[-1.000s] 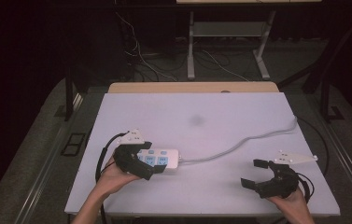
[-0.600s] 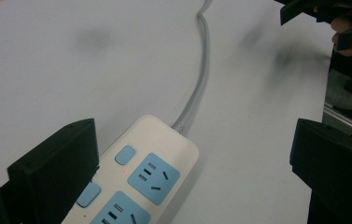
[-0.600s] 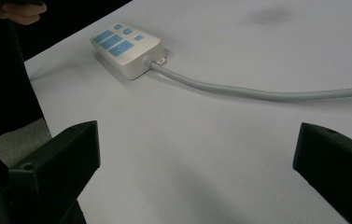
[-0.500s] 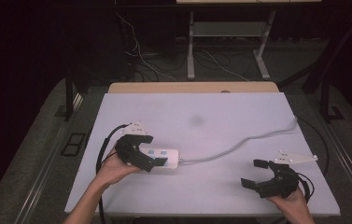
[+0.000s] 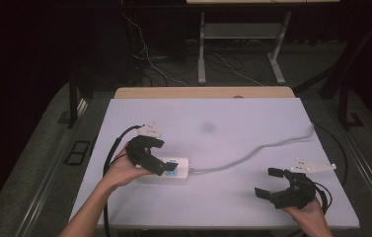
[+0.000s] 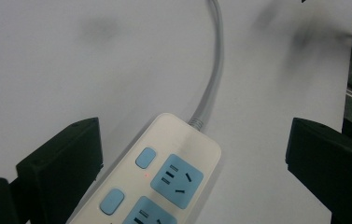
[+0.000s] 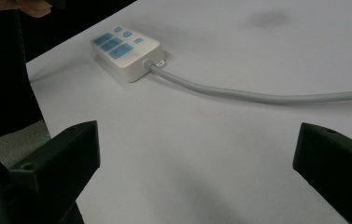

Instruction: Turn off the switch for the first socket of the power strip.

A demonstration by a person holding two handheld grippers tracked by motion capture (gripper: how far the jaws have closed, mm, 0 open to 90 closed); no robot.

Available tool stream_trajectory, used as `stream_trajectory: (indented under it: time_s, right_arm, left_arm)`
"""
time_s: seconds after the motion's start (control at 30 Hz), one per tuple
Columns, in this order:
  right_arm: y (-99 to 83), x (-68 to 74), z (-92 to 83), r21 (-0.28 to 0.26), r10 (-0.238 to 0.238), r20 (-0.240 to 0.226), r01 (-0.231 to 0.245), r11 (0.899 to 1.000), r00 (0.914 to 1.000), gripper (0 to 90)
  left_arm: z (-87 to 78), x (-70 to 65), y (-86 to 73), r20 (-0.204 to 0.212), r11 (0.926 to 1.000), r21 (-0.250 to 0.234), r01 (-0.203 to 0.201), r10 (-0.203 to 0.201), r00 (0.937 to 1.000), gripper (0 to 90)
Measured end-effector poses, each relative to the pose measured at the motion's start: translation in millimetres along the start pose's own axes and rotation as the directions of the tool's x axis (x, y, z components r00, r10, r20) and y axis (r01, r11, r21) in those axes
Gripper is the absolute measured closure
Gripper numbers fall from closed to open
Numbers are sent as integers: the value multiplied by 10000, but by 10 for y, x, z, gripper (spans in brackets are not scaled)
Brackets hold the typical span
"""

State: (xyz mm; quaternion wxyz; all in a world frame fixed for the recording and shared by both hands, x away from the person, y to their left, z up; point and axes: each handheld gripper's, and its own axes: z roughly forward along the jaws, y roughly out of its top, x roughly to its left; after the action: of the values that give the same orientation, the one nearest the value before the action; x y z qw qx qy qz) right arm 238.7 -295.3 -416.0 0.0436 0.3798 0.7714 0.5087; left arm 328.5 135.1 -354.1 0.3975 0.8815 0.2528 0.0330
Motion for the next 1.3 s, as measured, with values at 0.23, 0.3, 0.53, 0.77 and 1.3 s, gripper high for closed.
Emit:
stream_trajectory:
  time_s: [0.23, 0.3, 0.53, 0.77, 1.3]
  right_arm:
    - [1, -6, 18, 92, -53, 61, 52, 9999, 10000, 4]
    - [1, -6, 19, 103, -37, 72, 37, 9999, 10000, 4]
    - [-3, -11, 25, 153, -35, 63, 34, 9999, 10000, 4]
    - [-5, -14, 23, 148, -20, 60, 19, 9999, 10000, 4]
    - [-10, -16, 34, 240, -72, 14, 72, 9997, 10000, 4]
  left_arm:
    - [48, 56, 49, 27, 9987, 438, -248, 247, 9997, 63]
    - [69, 79, 54, 72, 9980, 563, -286, 282, 9996, 79]
    - [144, 146, 65, 409, 9944, 961, -445, 407, 9983, 191]
    - [156, 210, 69, 494, 9942, 981, -443, 396, 9980, 423]
    - [302, 332, 55, 663, 9871, 1561, -364, 263, 9975, 889]
